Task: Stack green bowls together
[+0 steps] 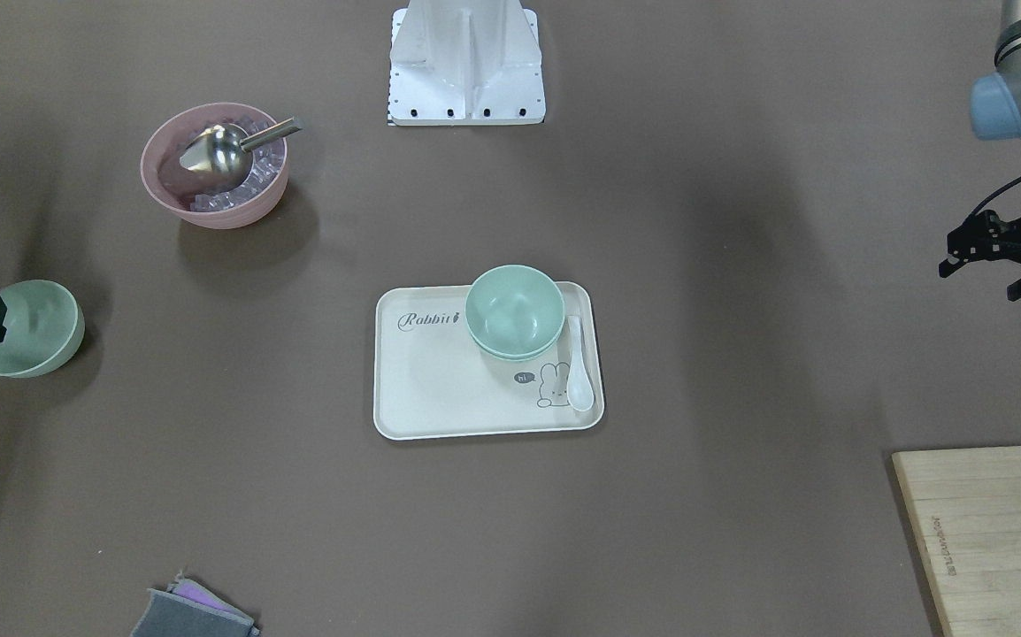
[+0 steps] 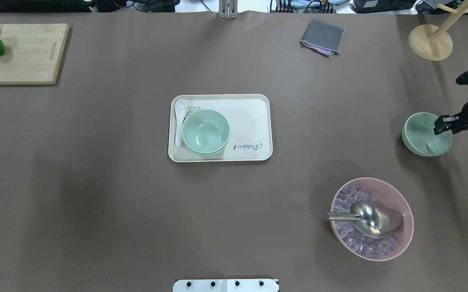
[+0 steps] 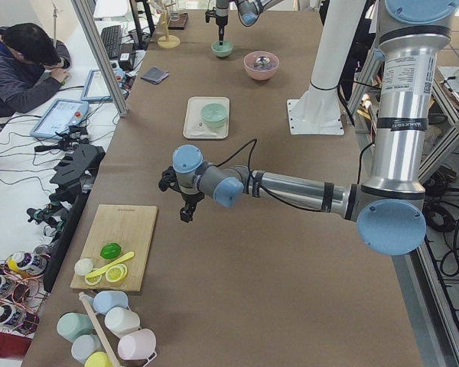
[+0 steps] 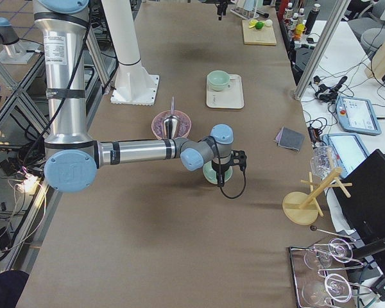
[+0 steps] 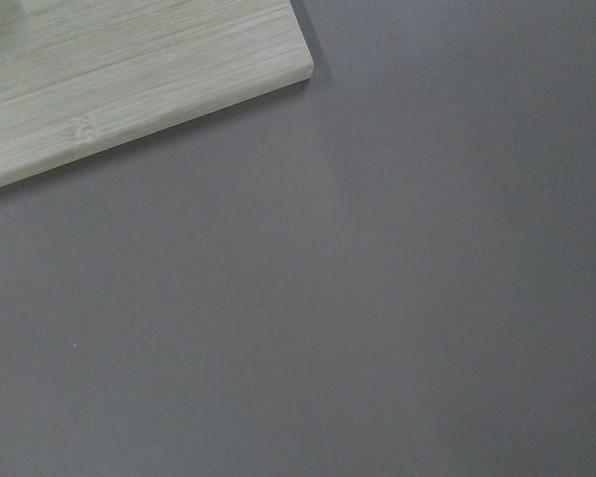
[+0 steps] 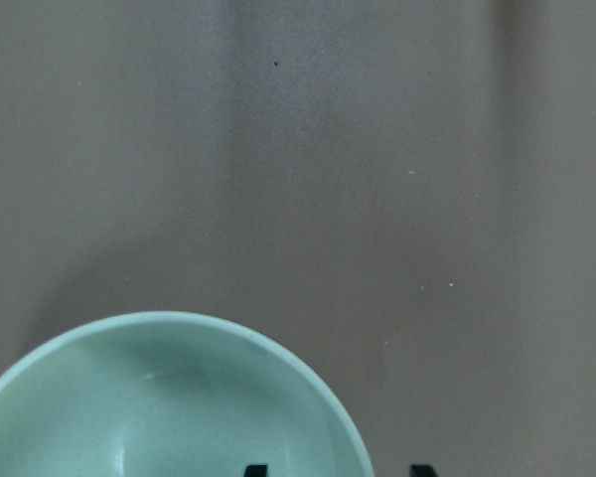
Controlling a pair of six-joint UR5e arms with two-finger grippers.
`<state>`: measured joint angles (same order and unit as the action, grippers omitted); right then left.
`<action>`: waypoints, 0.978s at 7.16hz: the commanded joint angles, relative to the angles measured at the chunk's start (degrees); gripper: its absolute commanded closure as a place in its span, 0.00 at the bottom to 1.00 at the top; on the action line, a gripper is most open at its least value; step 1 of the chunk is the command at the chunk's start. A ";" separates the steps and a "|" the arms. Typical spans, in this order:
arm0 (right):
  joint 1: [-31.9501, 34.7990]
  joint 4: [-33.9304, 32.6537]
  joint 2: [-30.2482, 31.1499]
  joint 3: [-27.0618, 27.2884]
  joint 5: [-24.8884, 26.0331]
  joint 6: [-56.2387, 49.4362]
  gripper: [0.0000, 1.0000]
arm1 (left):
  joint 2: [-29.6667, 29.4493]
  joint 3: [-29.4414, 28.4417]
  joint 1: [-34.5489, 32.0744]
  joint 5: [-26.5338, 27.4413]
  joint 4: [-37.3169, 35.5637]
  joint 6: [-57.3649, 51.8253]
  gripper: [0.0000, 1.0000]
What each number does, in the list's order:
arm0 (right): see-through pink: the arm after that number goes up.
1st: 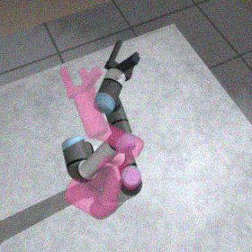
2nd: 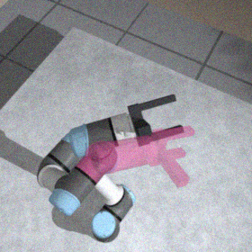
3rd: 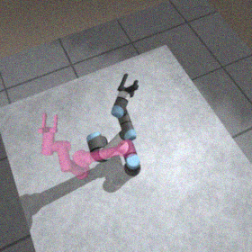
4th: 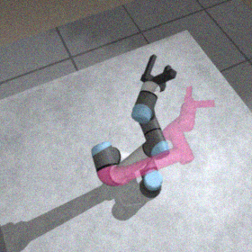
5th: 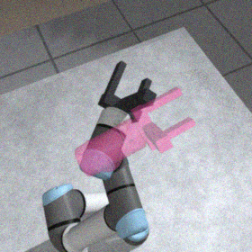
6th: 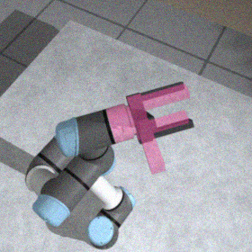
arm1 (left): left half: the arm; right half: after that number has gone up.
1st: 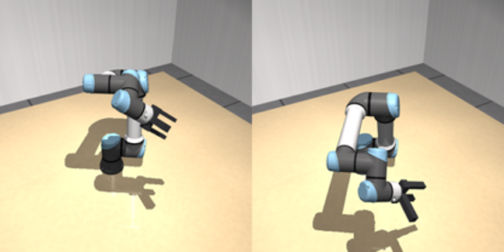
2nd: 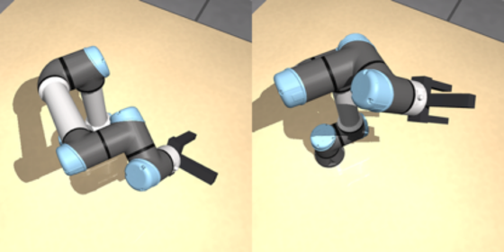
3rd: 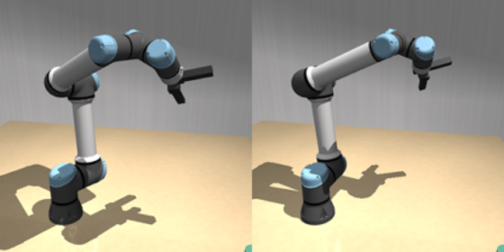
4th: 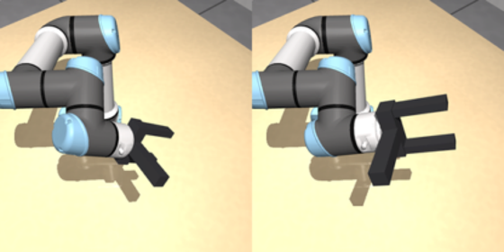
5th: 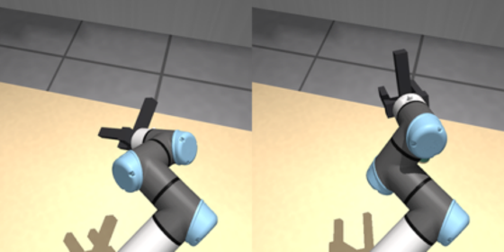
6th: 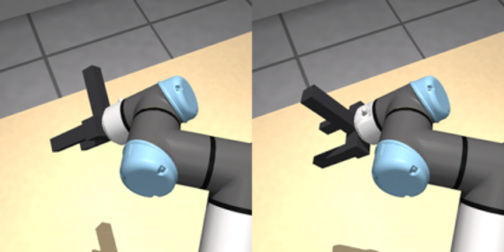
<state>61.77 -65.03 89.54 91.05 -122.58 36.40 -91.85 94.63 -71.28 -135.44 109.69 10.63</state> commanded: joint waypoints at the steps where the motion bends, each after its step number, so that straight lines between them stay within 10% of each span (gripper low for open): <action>1: -0.42 -0.01 0.02 0.00 0.15 1.21 0.77 | 0.00 0.03 0.00 0.00 0.08 0.01 0.02; 4: -0.51 0.08 0.54 0.00 0.50 1.21 0.78 | 0.00 0.03 0.00 0.00 0.43 0.01 0.02; 7: -0.51 -0.01 -0.07 1.31 0.15 1.21 1.00 | 0.00 -0.06 0.00 0.00 0.43 0.01 0.02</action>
<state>61.26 -64.97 89.87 91.61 -122.20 37.62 -91.85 94.61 -71.28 -135.44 110.13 10.64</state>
